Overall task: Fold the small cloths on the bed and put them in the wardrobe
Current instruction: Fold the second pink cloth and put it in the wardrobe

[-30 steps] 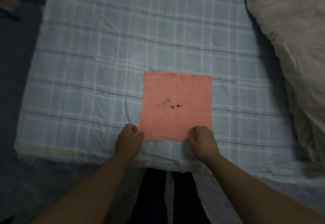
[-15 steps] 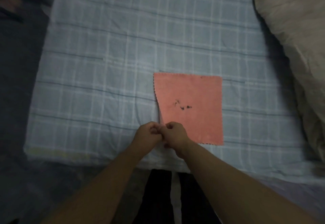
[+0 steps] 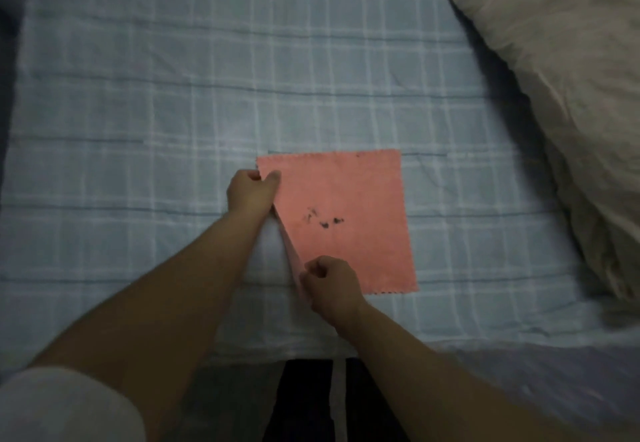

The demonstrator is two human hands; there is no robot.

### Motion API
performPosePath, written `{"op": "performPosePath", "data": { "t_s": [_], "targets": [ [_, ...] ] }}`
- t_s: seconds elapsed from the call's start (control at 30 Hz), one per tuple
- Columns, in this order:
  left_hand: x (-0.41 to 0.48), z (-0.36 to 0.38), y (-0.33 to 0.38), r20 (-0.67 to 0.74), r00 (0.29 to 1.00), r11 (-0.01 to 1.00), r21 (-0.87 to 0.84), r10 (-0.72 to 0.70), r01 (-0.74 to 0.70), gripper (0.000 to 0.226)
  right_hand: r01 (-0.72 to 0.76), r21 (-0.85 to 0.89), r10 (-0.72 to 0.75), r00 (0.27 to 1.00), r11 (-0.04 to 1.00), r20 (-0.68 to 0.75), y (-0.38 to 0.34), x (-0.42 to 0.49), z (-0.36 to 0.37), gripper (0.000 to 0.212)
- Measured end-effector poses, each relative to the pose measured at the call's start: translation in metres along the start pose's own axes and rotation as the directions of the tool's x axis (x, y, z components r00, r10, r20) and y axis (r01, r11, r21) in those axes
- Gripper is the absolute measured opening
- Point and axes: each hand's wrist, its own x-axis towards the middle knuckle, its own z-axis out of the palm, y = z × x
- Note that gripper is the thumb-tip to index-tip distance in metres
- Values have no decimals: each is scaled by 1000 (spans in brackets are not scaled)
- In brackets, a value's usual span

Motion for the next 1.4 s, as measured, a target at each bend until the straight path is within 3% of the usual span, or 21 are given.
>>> {"op": "performPosePath", "data": {
  "t_s": [0.2,0.33,0.7,0.9,1.17,1.4],
  "targets": [
    [15,21,34,-78,995,998,31,55,-53,22,-10,40,11,1000,999,-24,16,7,-27,16],
    [4,33,57,-112,983,988,59,147,-141,22,-32,55,34,999,998,-38,19,10,-50,3],
    [-34,107,127,20,938,931,114,346,-346,5,-146,73,154,981,987,-118,54,17,-119,9],
    [-47,150,134,124,929,916,165,348,-365,8,-170,89,181,975,981,-133,84,20,-145,14],
    [-54,174,129,280,910,921,154,307,-358,24,-205,25,207,969,978,-137,112,23,-160,1],
    [-65,154,110,279,864,882,100,420,-461,23,-227,-82,214,966,970,-146,121,23,-161,10]
  ]
}}
